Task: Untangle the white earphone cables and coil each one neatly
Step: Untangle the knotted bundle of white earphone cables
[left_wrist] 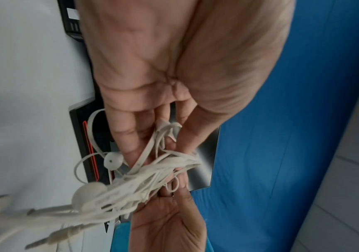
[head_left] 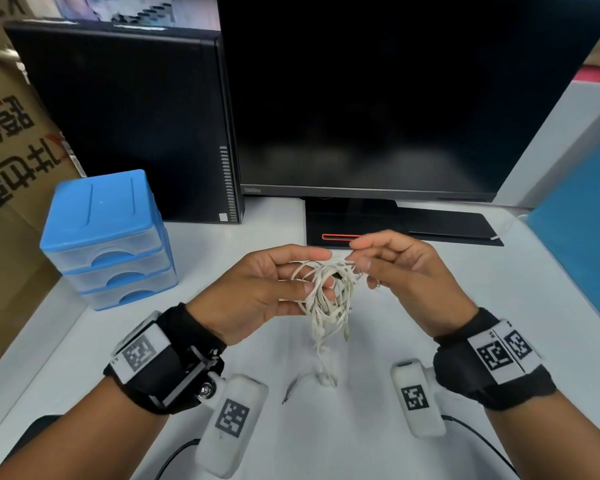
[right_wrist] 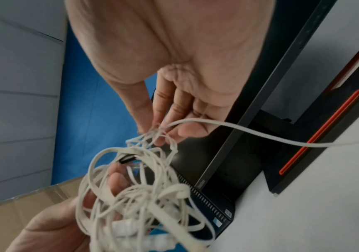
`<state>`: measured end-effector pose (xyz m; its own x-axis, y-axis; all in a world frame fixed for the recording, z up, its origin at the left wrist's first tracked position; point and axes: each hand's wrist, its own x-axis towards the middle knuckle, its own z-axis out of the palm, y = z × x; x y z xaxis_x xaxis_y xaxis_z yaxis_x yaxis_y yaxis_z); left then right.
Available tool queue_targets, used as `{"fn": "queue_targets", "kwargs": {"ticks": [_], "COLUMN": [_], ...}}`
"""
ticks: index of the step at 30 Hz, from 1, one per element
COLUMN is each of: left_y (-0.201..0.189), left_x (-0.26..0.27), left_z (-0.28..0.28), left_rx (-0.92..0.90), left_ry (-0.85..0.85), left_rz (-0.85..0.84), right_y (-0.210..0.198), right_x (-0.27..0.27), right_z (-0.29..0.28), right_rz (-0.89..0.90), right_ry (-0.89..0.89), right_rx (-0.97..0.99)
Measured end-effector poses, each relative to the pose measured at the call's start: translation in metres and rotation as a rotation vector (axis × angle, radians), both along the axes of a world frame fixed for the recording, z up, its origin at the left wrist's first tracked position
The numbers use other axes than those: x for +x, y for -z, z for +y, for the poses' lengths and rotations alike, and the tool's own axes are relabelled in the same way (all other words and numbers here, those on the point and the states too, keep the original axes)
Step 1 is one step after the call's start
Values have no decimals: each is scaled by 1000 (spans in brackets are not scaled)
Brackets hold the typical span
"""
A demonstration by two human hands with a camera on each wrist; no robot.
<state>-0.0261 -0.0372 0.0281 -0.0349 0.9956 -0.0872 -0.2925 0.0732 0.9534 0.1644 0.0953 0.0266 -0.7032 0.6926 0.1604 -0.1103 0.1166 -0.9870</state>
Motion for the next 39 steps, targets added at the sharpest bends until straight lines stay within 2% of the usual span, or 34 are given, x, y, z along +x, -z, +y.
{"fn": "queue_targets", "kwargs": {"ticks": [4,12,16,19,26,33,39], "left_y": [-3,-13,-12,-9,-10,-8,-7], "left_x": [-2,0,3,6,7,2,4], "left_z": [0,-3,-2,-2,-3,-6,-6], "left_rx": [-5,-155,-176,-186,-117,-68,-64], "left_ry": [-39,39,43,48,56,178,177], "left_rz": [-17,-103,-85,-69,-66,-41,-8], "right_y": [2,3,4,5,-2,-3,-1], "right_x": [4,10,4,-1,5,9,5], "right_z": [11,18,10,2,1,7,1], "right_rz": [-99,-88,-74,-129,-278,-269,-197], "right_ry": [-7,33,11,-32,-171,-161,-215], "right_rx": [-55,20,17,83,119,123,65]}}
